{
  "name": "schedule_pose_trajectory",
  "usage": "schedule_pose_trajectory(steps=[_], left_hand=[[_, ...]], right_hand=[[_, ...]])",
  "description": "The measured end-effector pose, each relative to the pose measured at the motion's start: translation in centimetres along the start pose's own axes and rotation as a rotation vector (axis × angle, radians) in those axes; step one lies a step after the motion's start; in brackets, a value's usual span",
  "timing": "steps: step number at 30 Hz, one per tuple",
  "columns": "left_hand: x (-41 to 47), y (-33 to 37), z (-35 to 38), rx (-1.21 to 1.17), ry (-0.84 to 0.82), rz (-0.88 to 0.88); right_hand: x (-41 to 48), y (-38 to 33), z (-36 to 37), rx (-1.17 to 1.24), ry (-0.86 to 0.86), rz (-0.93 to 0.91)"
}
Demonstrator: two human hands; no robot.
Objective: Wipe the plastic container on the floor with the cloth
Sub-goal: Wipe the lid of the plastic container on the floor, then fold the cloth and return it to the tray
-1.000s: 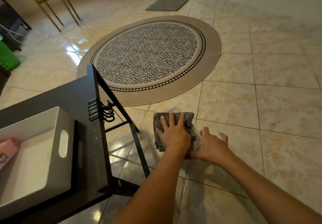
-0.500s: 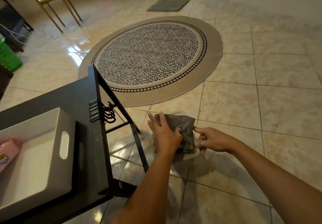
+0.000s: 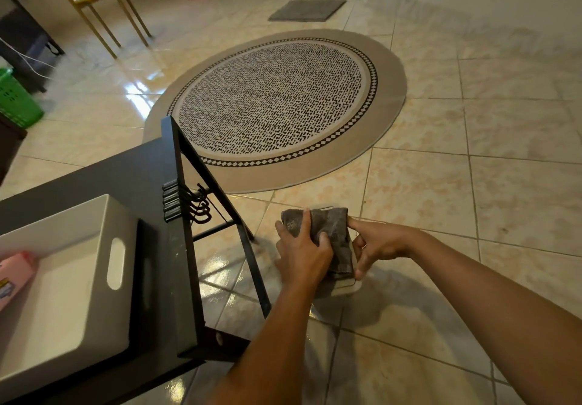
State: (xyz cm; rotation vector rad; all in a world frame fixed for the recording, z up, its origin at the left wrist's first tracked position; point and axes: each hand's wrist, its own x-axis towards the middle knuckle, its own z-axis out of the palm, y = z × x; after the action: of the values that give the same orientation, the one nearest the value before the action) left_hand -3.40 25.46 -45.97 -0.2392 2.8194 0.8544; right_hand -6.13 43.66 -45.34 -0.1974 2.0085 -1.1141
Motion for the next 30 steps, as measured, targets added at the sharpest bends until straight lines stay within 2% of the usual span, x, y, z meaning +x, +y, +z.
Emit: schedule_pose_trajectory(steps=[4, 7, 10, 15, 17, 19, 22, 26, 30], left_hand=[[-0.5, -0.2, -0.2, -0.067, 0.013, -0.077], [-0.9, 0.4, -1.2, -0.126, 0.101, -0.183], [-1.0, 0.7, -2.4, -0.188, 0.207, -0.198], [-1.7, 1.0, -4.0, -0.329, 0.237, -0.275], [-1.9, 1.3, -4.5, -0.359, 0.242, -0.259], [-2.2, 2.3, -5.4, -0.403, 0.251, -0.232], [-2.9, 4.6, -7.5, -0.465, 0.283, -0.150], [-3.9, 8.4, -11.5, -0.632, 0.283, -0.033], [-4.5, 11.0, -16.4, -0.890, 0.184, -0.067]], right_hand=[[-0.4, -0.1, 0.4, 0.014, 0.016, -0.018], [-0.4, -0.5, 1.0, -0.051, 0.055, -0.018], [-0.4, -0.5, 1.4, -0.094, 0.098, 0.018], [-0.9, 0.2, 1.2, -0.006, 0.151, -0.008], [-1.4, -0.3, 1.1, -0.052, 0.226, -0.005], [-1.9, -1.2, 1.0, -0.116, 0.375, -0.026], [-2.5, -3.4, 0.5, 0.059, 0.512, -0.115], [-4.0, -7.7, -0.5, 0.388, 0.446, -0.190], [-7.1, -12.4, -2.0, 0.599, 0.405, -0.338]])
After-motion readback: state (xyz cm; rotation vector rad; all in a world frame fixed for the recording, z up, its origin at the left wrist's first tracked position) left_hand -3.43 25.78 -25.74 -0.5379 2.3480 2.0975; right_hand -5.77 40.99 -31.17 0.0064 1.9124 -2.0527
